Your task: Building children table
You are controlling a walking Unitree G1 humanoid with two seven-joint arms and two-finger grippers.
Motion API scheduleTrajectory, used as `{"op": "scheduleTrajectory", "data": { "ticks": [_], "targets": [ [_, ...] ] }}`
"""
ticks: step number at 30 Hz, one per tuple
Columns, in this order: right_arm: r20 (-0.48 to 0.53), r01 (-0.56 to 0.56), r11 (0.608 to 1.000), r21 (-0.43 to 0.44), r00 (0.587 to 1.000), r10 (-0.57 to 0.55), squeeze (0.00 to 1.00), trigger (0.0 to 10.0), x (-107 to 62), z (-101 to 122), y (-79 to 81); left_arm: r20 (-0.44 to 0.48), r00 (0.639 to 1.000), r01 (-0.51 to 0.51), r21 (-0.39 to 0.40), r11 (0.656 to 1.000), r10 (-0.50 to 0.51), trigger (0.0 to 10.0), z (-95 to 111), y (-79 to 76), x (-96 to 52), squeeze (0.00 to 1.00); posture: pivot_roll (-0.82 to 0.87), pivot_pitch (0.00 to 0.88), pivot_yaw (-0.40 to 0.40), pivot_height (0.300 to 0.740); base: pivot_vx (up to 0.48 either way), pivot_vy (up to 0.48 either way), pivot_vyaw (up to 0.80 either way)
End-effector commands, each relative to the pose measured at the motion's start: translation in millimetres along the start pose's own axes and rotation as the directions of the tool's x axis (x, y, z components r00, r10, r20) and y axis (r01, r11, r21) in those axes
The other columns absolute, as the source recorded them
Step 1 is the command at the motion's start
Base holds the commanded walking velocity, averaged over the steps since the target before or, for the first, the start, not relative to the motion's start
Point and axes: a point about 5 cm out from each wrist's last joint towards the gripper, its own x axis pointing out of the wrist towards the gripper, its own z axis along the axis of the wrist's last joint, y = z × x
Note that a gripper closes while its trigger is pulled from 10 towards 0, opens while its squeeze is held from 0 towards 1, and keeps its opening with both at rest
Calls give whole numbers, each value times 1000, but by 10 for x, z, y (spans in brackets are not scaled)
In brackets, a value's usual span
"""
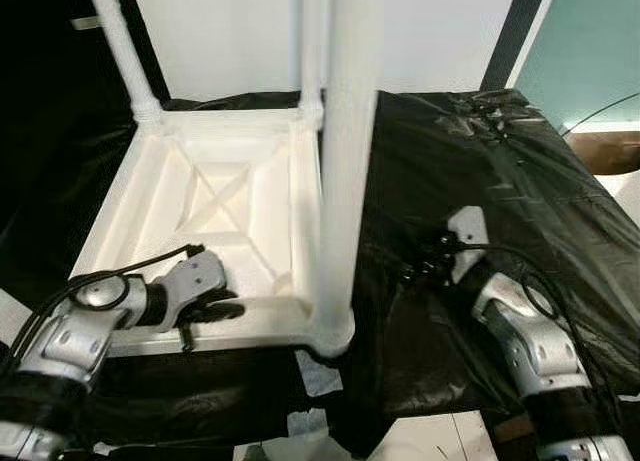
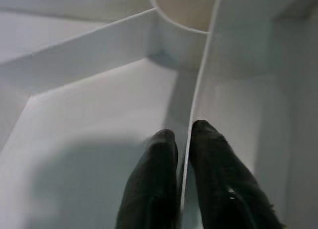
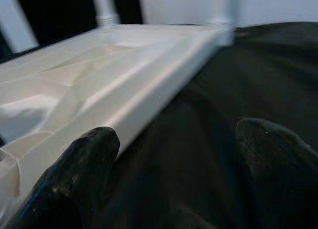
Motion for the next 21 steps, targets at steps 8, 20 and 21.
{"op": "scheduleTrajectory", "data": {
  "ticks": [8,20,21],
  "targets": [
    [-13,109,994,-1,994,-109,0,10000,-357,-46,11,10,954,-300,-27,954,300,10000,87,230,164,0,85,94,16,740,0,0,0],
    [-89,-45,999,5,995,45,0,10000,-454,-117,212,130,961,-238,-62,969,245,10000,316,161,171,0,89,97,19,740,0,0,0],
    [-95,-93,996,9,991,93,0,10000,-425,-115,252,162,958,-230,-69,971,239,10000,374,125,127,0,95,98,17,740,0,0,0]
  ]
}}
